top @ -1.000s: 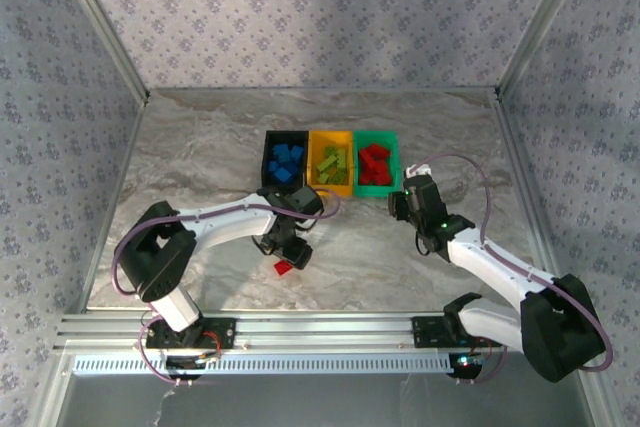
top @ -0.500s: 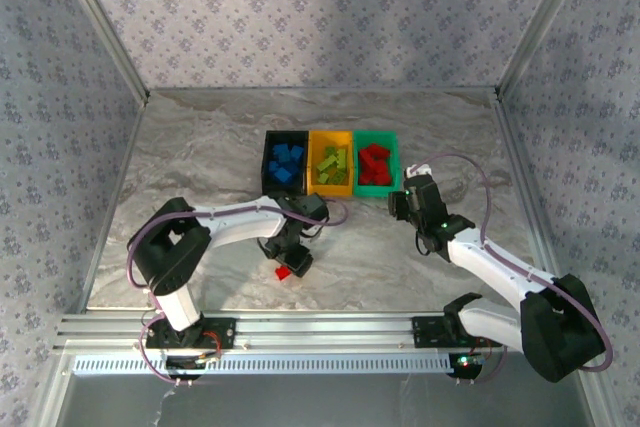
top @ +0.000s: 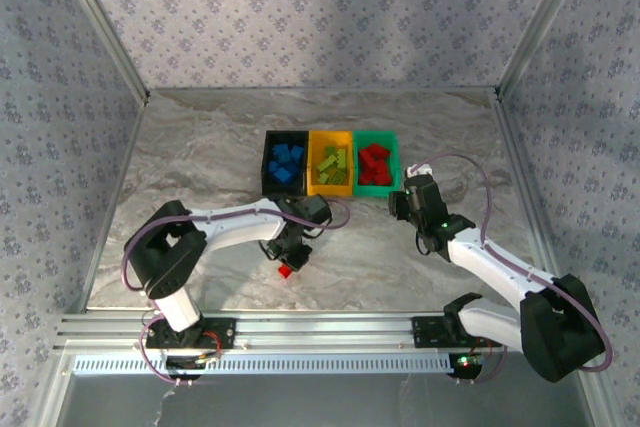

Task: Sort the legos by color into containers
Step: Pick up the lego from the middle-left of the table, then place the lego in the container.

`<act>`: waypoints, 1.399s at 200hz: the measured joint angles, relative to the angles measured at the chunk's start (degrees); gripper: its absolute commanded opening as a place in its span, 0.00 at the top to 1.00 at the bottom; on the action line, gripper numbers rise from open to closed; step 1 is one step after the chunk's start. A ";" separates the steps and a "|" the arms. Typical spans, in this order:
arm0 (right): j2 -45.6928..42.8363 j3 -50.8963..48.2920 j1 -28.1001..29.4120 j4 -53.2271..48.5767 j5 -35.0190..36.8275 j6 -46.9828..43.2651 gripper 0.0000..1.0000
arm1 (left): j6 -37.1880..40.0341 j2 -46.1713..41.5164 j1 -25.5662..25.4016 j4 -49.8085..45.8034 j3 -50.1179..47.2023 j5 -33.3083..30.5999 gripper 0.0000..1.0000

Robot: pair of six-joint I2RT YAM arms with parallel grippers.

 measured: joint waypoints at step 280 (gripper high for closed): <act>-2.73 -1.11 -2.34 -0.02 -0.20 1.73 0.41 | -6.03 29.90 6.23 9.97 63.28 -3.26 1.00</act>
